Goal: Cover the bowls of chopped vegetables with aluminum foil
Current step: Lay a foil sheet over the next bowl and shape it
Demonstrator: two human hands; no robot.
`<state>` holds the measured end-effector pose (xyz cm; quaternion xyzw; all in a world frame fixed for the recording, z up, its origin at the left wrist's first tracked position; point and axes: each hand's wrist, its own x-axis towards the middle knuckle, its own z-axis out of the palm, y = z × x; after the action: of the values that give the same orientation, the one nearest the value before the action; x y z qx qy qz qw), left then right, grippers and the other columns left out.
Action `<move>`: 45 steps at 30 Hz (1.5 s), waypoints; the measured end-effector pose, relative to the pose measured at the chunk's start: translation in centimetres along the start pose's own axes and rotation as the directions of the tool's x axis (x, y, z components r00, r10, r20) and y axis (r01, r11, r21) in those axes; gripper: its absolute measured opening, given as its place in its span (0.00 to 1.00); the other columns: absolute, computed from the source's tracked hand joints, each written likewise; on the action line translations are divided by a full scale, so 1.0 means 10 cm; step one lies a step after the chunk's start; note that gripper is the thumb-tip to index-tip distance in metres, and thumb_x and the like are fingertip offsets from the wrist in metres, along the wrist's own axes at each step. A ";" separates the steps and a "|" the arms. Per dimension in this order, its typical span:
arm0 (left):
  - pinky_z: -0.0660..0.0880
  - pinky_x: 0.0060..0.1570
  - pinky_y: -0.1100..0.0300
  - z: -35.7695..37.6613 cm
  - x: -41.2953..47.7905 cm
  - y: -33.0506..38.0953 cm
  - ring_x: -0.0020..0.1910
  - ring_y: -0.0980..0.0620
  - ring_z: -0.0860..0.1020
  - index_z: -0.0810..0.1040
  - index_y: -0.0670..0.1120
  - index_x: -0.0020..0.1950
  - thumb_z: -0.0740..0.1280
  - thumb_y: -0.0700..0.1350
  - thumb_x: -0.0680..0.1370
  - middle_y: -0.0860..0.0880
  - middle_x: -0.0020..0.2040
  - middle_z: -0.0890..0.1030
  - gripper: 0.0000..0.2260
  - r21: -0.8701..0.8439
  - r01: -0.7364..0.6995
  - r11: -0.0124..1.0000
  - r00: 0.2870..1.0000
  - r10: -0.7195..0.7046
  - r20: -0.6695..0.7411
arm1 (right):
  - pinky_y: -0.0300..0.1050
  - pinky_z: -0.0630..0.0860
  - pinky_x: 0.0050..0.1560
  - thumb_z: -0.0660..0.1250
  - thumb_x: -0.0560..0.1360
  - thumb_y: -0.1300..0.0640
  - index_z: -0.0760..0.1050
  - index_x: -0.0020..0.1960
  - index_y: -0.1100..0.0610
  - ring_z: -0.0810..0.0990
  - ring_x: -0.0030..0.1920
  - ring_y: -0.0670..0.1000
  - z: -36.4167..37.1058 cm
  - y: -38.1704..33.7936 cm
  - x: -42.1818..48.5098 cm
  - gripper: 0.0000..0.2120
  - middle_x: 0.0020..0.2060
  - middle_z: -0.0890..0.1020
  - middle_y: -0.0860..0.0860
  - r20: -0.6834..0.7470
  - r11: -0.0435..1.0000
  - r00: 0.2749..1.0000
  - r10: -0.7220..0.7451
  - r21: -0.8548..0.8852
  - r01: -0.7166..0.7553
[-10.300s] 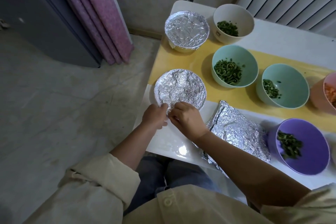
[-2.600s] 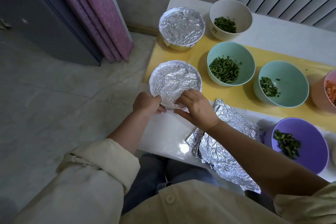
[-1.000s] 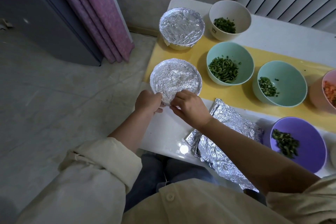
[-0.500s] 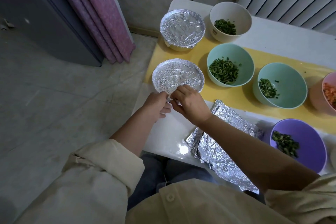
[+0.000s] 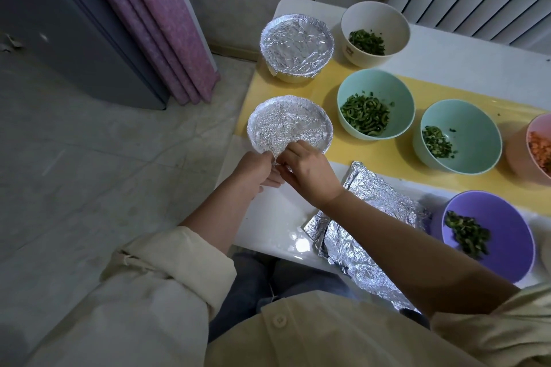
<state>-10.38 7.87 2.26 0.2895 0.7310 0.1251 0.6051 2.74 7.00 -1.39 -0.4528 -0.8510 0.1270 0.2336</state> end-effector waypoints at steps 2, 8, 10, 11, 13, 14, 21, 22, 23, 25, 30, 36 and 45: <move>0.73 0.60 0.51 0.01 -0.01 0.01 0.35 0.49 0.82 0.76 0.42 0.41 0.54 0.43 0.81 0.47 0.29 0.82 0.15 0.012 -0.016 1.000 1.000 0.016 -0.025 | 0.46 0.64 0.36 0.61 0.75 0.56 0.76 0.37 0.62 0.75 0.35 0.58 0.01 -0.01 0.00 0.13 0.34 0.76 0.56 -0.008 1.000 1.000 -0.009 -0.009 0.009; 0.75 0.49 0.54 -0.02 0.01 0.01 0.39 0.46 0.82 0.76 0.41 0.48 0.56 0.47 0.80 0.42 0.42 0.83 0.12 0.027 -0.019 0.999 0.999 0.021 -0.044 | 0.46 0.64 0.36 0.64 0.75 0.58 0.76 0.38 0.62 0.75 0.36 0.58 -0.01 0.01 -0.01 0.09 0.35 0.76 0.55 -0.024 1.000 1.000 0.010 -0.029 -0.010; 0.74 0.46 0.56 -0.02 0.03 0.01 0.35 0.47 0.81 0.75 0.40 0.48 0.55 0.41 0.80 0.42 0.39 0.81 0.10 -0.001 -0.056 0.998 0.996 0.056 -0.069 | 0.46 0.64 0.36 0.61 0.76 0.57 0.76 0.38 0.62 0.74 0.36 0.58 0.01 -0.01 -0.02 0.12 0.34 0.76 0.55 -0.027 1.000 1.000 -0.005 -0.020 0.005; 0.74 0.44 0.57 -0.02 0.04 0.01 0.34 0.47 0.80 0.75 0.39 0.47 0.55 0.40 0.79 0.43 0.38 0.80 0.10 -0.007 -0.060 0.998 0.996 0.059 -0.067 | 0.46 0.64 0.36 0.61 0.76 0.57 0.76 0.38 0.62 0.74 0.36 0.58 0.01 -0.03 -0.03 0.12 0.34 0.76 0.55 -0.026 1.000 1.000 -0.009 -0.016 0.008; 0.76 0.44 0.56 -0.03 0.06 0.01 0.36 0.46 0.80 0.76 0.40 0.45 0.56 0.40 0.79 0.43 0.37 0.80 0.10 -0.009 -0.047 0.999 0.997 0.046 -0.058 | 0.47 0.65 0.36 0.61 0.75 0.57 0.76 0.38 0.62 0.74 0.36 0.57 0.02 -0.05 -0.05 0.11 0.35 0.76 0.55 -0.023 1.000 1.000 -0.009 -0.017 0.009; 0.76 0.45 0.55 -0.04 0.07 0.01 0.37 0.46 0.81 0.76 0.40 0.44 0.56 0.41 0.78 0.43 0.38 0.81 0.10 -0.011 -0.035 0.999 0.998 0.034 -0.058 | 0.47 0.65 0.36 0.62 0.75 0.57 0.76 0.38 0.62 0.74 0.37 0.57 0.02 -0.05 -0.06 0.10 0.35 0.76 0.55 -0.022 1.000 1.000 -0.004 -0.019 0.004; 0.76 0.40 0.57 -0.04 0.07 0.01 0.33 0.48 0.79 0.72 0.43 0.40 0.55 0.37 0.79 0.45 0.35 0.78 0.10 -0.083 -0.045 0.996 0.997 0.040 -0.067 | 0.49 0.67 0.34 0.60 0.76 0.57 0.76 0.37 0.61 0.74 0.37 0.57 0.00 -0.06 -0.09 0.12 0.35 0.75 0.55 -0.016 1.000 1.000 -0.013 -0.026 0.013; 0.75 0.40 0.58 -0.03 0.07 0.02 0.34 0.46 0.79 0.72 0.43 0.39 0.55 0.38 0.78 0.44 0.36 0.78 0.10 -0.082 -0.042 0.996 0.998 0.037 -0.057 | 0.48 0.66 0.34 0.60 0.76 0.57 0.76 0.37 0.61 0.74 0.36 0.57 0.00 -0.06 -0.10 0.12 0.34 0.75 0.55 -0.024 1.000 1.000 0.000 -0.024 0.000; 0.75 0.39 0.57 -0.03 0.06 0.02 0.35 0.46 0.79 0.73 0.42 0.40 0.56 0.38 0.79 0.43 0.37 0.79 0.10 -0.081 -0.036 0.996 0.999 0.032 -0.041 | 0.48 0.67 0.34 0.60 0.76 0.56 0.76 0.37 0.61 0.74 0.36 0.57 0.00 -0.05 -0.10 0.12 0.34 0.75 0.55 -0.036 1.000 0.999 0.014 -0.021 -0.015; 0.77 0.40 0.57 -0.02 0.05 0.00 0.35 0.46 0.80 0.74 0.41 0.40 0.56 0.38 0.79 0.42 0.38 0.79 0.10 -0.059 -0.036 0.998 0.999 0.035 -0.017 | 0.49 0.69 0.33 0.61 0.76 0.56 0.76 0.37 0.61 0.74 0.35 0.57 0.01 -0.05 -0.09 0.13 0.34 0.76 0.55 -0.048 0.999 0.998 0.030 -0.013 -0.031; 0.79 0.41 0.56 -0.07 0.09 -0.02 0.34 0.46 0.80 0.76 0.39 0.47 0.54 0.38 0.79 0.41 0.41 0.81 0.11 -0.001 -0.052 0.999 0.998 0.052 -0.037 | 0.49 0.73 0.37 0.68 0.74 0.53 0.79 0.42 0.61 0.76 0.38 0.58 -0.04 0.00 -0.09 0.11 0.37 0.77 0.55 0.055 0.997 0.998 -0.029 0.078 0.024; 0.75 0.39 0.59 -0.20 0.08 -0.02 0.34 0.46 0.80 0.73 0.42 0.47 0.55 0.39 0.79 0.40 0.40 0.80 0.08 0.063 -0.064 0.996 0.998 0.064 -0.008 | 0.49 0.71 0.40 0.69 0.74 0.55 0.79 0.43 0.59 0.76 0.40 0.58 -0.18 0.19 -0.21 0.07 0.38 0.78 0.54 0.085 0.991 0.988 -0.130 0.012 0.130; 0.75 0.40 0.56 -0.11 0.11 -0.24 0.35 0.44 0.81 0.78 0.41 0.44 0.68 0.53 0.76 0.42 0.38 0.82 0.15 -0.091 -0.051 0.995 0.989 0.037 -0.141 | 0.48 0.71 0.36 0.70 0.73 0.62 0.77 0.37 0.60 0.76 0.37 0.57 -0.04 0.09 -0.14 0.06 0.34 0.76 0.54 0.056 0.997 0.996 -0.069 0.049 0.066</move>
<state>-12.23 6.75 0.38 0.2672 0.7582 0.1927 0.5627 4.28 6.31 -1.78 -0.4143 -0.8690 0.1523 0.2238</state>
